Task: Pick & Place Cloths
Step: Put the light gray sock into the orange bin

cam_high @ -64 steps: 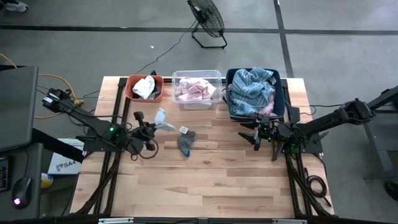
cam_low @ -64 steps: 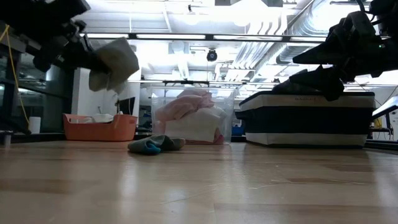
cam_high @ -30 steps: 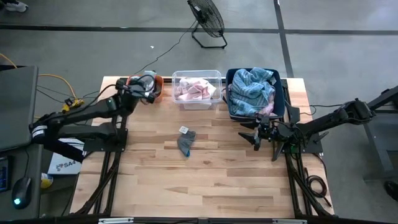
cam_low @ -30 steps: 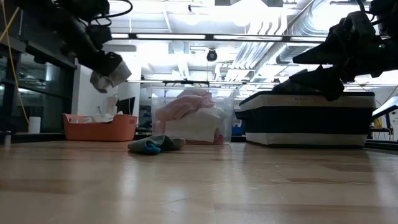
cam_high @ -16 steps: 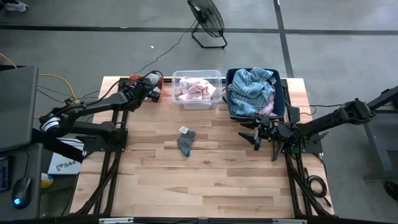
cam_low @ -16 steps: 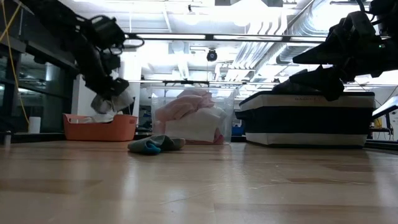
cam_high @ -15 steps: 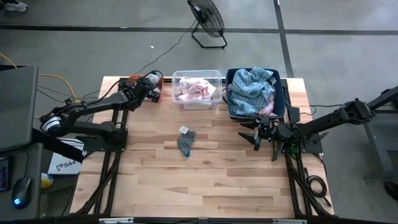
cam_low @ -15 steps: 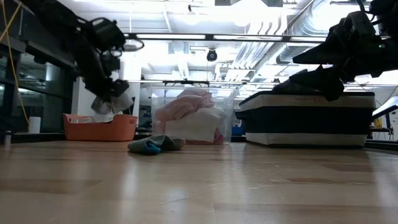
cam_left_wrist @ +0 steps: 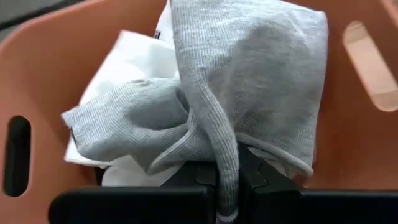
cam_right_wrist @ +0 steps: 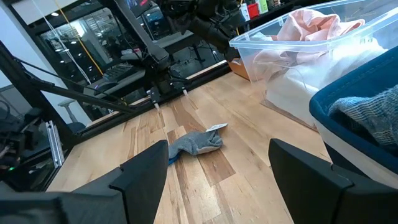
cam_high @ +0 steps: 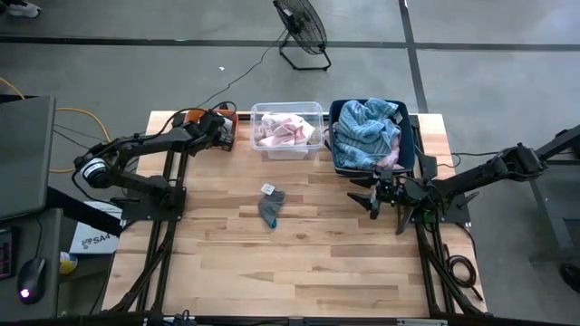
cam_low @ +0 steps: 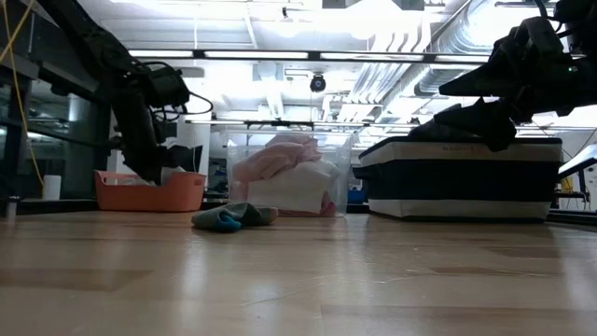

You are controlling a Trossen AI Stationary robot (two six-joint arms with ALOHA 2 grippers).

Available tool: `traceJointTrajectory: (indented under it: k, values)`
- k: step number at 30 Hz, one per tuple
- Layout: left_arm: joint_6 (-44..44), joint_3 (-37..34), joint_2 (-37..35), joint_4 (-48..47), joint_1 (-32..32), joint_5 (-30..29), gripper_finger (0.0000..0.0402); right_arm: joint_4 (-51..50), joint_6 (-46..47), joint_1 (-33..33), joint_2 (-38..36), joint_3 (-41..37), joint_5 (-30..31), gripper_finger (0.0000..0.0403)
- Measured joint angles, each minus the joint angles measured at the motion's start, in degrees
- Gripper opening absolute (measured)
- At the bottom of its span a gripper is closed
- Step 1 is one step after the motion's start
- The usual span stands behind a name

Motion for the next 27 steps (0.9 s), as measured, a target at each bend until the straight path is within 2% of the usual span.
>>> traceJointTrajectory:
  k: [3, 6, 16, 19, 23, 27]
  values:
    - [0.0, 0.0, 0.6, 0.0, 0.3, 1.0, 0.0013, 0.0, 0.0, 0.0, 0.0, 0.0, 0.0, 0.0270]
    - [0.0, 0.0, 0.4, 0.0, 0.1, 1.0, 0.0038, 0.0, 0.0, 0.0, 0.0, 0.0, 0.0, 0.0270]
    - [0.0, 0.0, -4.9, -2.2, 0.1, 1.0, 0.0197, 0.0, 0.0, 0.0, 0.0, 0.0, 0.0, 0.0270]
    - [0.0, -0.1, -7.7, -3.1, 0.1, 1.0, 0.0232, 0.0, 0.0, 0.0, 0.0, 0.0, 0.0, 0.0270]
    - [0.0, -0.1, -11.1, -4.8, 0.1, -0.1, 0.0253, 0.0, 0.0, 0.0, 0.0, 0.0, 0.0, 0.0270]
    - [0.0, -0.1, -14.3, -6.1, 0.1, -0.6, 0.0251, 0.0, 0.0, 0.0, 0.0, 0.0, 0.0, 0.0270]
